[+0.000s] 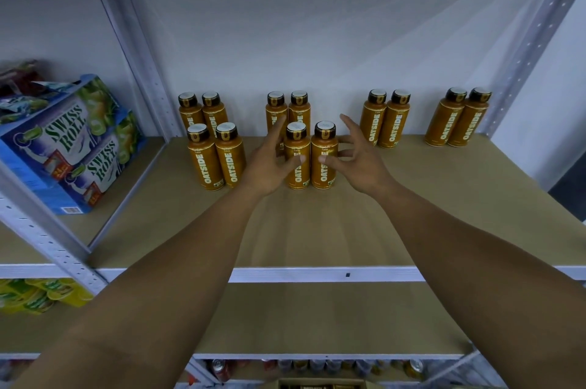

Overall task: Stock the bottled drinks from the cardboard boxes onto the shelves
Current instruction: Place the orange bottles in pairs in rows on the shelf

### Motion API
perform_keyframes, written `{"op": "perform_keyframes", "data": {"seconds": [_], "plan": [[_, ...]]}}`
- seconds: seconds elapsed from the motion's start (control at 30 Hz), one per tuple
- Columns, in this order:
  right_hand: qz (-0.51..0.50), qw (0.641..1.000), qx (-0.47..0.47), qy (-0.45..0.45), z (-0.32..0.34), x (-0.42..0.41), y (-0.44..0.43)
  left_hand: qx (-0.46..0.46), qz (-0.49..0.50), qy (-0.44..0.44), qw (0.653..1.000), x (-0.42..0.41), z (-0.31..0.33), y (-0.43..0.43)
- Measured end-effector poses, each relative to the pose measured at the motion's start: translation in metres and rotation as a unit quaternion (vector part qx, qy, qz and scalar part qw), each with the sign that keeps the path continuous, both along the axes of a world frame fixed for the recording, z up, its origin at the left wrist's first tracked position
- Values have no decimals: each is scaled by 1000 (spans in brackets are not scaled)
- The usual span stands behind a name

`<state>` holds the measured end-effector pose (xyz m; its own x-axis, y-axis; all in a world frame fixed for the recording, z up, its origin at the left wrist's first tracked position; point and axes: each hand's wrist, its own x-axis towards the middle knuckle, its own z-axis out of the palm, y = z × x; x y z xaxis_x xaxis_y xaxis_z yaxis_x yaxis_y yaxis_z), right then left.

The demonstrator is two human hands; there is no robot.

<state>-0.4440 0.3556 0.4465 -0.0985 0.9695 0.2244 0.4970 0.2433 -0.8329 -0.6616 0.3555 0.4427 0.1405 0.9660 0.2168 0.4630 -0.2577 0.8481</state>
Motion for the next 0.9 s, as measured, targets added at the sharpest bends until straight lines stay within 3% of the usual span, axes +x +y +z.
{"op": "perform_keyframes", "data": {"seconds": [0.17,0.4,0.67,0.9], "plan": [[-16,999,-38,8,-27,10,-19,-44,39,-30,998,2,-25,-25],[-21,997,-69,-24,-54,21,-60,-78,83,48,992,11,-47,-72],[32,980,9,-196,-75,26,-111,40,58,215,974,35,-70,-133],[-28,966,116,-229,-104,25,-171,157,58,214,962,36,-107,-177]]}}
